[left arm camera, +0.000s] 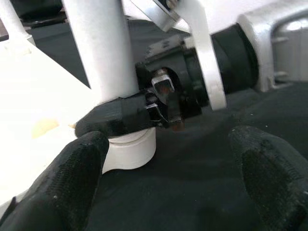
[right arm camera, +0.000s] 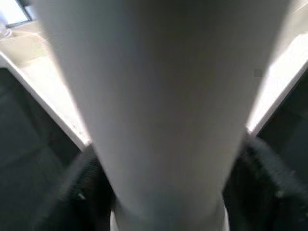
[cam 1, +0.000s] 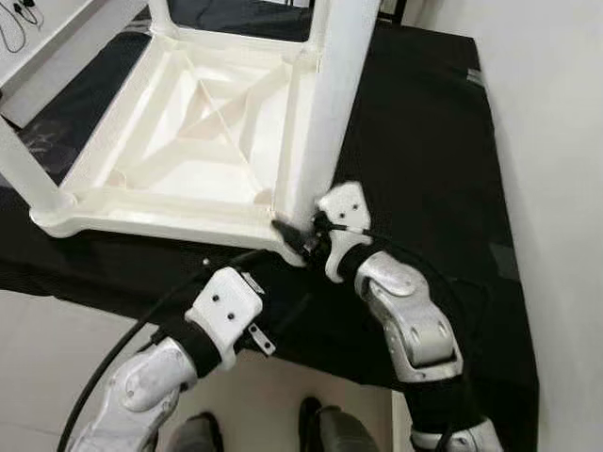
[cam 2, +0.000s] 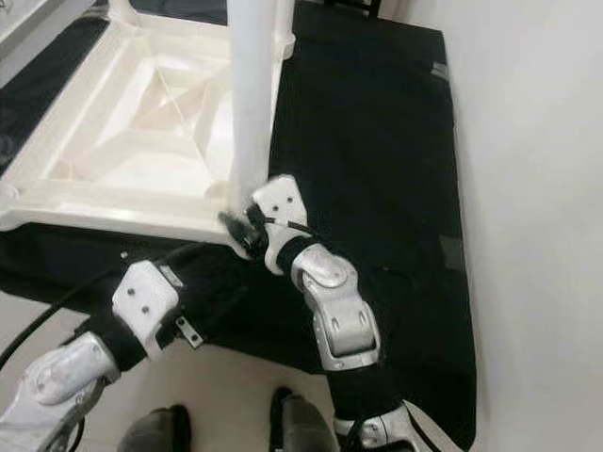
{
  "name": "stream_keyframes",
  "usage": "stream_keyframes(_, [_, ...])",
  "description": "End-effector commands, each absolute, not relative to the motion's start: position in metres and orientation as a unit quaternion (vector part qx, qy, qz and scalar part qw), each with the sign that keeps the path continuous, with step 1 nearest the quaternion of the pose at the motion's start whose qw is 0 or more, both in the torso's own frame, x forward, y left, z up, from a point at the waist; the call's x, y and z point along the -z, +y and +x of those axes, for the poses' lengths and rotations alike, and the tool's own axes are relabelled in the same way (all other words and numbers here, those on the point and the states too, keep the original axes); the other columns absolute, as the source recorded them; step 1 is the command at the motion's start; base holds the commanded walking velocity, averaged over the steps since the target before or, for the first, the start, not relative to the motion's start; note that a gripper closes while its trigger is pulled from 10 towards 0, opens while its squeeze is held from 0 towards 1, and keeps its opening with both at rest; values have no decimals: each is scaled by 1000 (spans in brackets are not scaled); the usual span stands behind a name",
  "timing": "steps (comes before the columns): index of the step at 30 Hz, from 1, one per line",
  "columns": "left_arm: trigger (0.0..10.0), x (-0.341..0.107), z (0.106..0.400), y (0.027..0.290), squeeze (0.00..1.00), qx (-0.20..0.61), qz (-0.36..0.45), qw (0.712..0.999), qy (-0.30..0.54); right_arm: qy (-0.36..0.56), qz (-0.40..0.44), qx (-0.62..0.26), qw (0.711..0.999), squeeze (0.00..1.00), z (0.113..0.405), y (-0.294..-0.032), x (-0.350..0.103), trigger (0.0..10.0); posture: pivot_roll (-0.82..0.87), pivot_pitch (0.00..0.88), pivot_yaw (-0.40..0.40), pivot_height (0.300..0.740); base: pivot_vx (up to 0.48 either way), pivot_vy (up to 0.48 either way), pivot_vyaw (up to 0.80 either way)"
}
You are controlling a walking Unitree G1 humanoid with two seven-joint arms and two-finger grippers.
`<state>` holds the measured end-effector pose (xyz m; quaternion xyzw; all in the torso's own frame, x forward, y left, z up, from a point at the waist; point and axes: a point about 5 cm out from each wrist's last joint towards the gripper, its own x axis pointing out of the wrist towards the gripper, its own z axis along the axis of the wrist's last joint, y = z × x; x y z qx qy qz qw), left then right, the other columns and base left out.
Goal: Building children table
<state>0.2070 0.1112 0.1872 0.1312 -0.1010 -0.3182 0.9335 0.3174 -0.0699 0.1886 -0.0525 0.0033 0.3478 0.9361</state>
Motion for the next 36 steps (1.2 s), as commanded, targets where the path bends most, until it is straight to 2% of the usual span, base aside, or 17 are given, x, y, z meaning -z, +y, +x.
stream_keyframes(1, [10000, -183, 205, 107, 0, 328, 124, 932, -91, -51, -30, -418, 907, 1000, 324, -69, -212, 10000, 89, 265, -111, 740, 0, 0, 0])
stream_keyframes(2, [10000, -182, 205, 106, 0, 330, 124, 932, -90, -60, -24, -442, 895, 1000, 325, -70, -217, 10000, 90, 265, -112, 740, 0, 0, 0])
stream_keyframes(3, [10000, -183, 205, 105, 0, 330, 123, 932, -91, -77, -28, -501, 862, 12, 326, -75, -227, 10000, 94, 264, -115, 740, 0, 0, 0])
stream_keyframes(4, [10000, -183, 205, 105, 0, 330, 123, 932, -91, -77, -28, -501, 862, 12, 326, -75, -227, 10000, 94, 264, -115, 740, 0, 0, 0])
stream_keyframes(7, [10000, -184, 205, 106, 0, 326, 124, 933, -93, -95, -63, -567, 816, 0, 328, -85, -236, 10000, 101, 263, -117, 740, 0, 0, 0])
stream_keyframes(8, [10000, -184, 205, 107, 0, 324, 125, 933, -93, -95, -76, -574, 809, 0, 329, -87, -237, 10000, 101, 263, -117, 740, 0, 0, 0])
stream_keyframes(13, [10000, -184, 204, 105, 0, 324, 127, 933, -94, -79, -115, -583, 801, 0, 345, -97, -237, 10000, 126, 262, -122, 740, 0, 0, 0])
stream_keyframes(19, [10000, -185, 203, 105, 0, 323, 129, 933, -94, -75, -104, -631, 765, 0, 360, -103, -249, 10000, 136, 265, -121, 740, 0, 0, 0])
stream_keyframes(20, [10000, -185, 203, 105, 0, 323, 129, 933, -94, -75, -101, -639, 759, 0, 361, -103, -250, 9137, 136, 265, -121, 740, 0, 0, 0])
stream_keyframes(21, [10000, -185, 203, 105, 0, 323, 129, 933, -93, -75, -98, -644, 755, 0, 361, -103, -250, 745, 140, 265, -121, 740, 0, 0, 0])
stream_keyframes(22, [10000, -184, 203, 105, 0, 323, 129, 933, -93, -72, -94, -649, 751, 0, 361, -104, -250, 0, 141, 265, -119, 740, 0, 0, 0])
stream_keyframes(30, [10000, -184, 203, 105, 0, 325, 129, 932, -92, -57, -89, -671, 734, 0, 362, -116, -243, 0, 134, 267, -113, 740, 0, 0, 0])
stream_keyframes(36, [10000, -184, 202, 103, 0, 330, 126, 931, -91, -46, -90, -674, 732, 0, 362, -126, -235, 0, 121, 269, -111, 740, 0, 0, 0])
